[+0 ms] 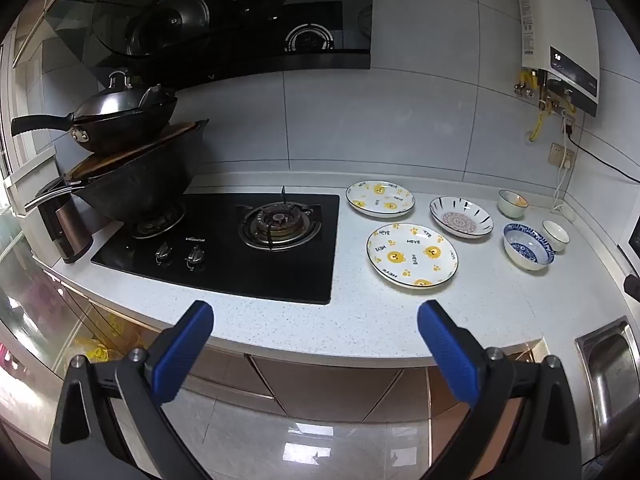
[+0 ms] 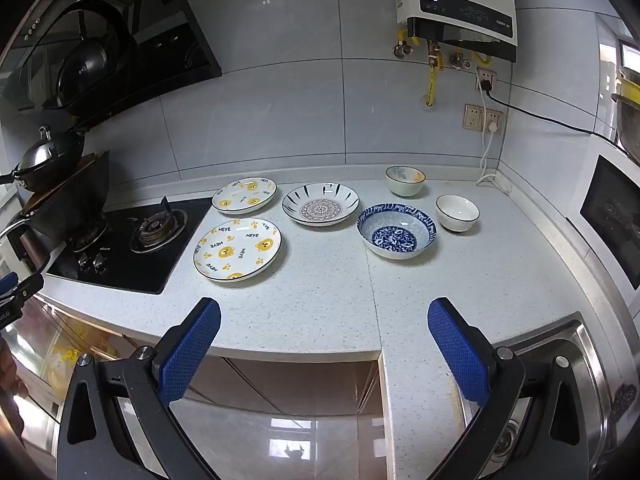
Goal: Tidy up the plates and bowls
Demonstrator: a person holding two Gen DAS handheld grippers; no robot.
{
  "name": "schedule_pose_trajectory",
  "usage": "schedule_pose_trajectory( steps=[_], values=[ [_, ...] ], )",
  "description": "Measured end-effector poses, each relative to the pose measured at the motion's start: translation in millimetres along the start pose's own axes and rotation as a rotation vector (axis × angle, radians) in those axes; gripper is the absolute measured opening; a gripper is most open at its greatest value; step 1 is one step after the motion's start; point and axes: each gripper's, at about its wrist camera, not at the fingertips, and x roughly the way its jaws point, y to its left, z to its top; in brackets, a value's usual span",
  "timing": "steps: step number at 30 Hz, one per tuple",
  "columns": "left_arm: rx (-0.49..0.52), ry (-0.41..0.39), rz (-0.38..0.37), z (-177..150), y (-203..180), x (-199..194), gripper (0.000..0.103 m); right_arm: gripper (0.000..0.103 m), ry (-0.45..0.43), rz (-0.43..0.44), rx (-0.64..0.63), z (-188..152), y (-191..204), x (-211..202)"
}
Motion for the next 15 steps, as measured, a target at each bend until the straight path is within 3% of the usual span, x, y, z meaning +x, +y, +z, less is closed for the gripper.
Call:
schedule_pose_trajectory(
  steps=[15],
  values=[
    [0.002,-0.015,0.002,-0.7,-0.4,2.3,0.103,0.102,0.003,-0.006,-0.002,1.6,3.8,1.1]
  ],
)
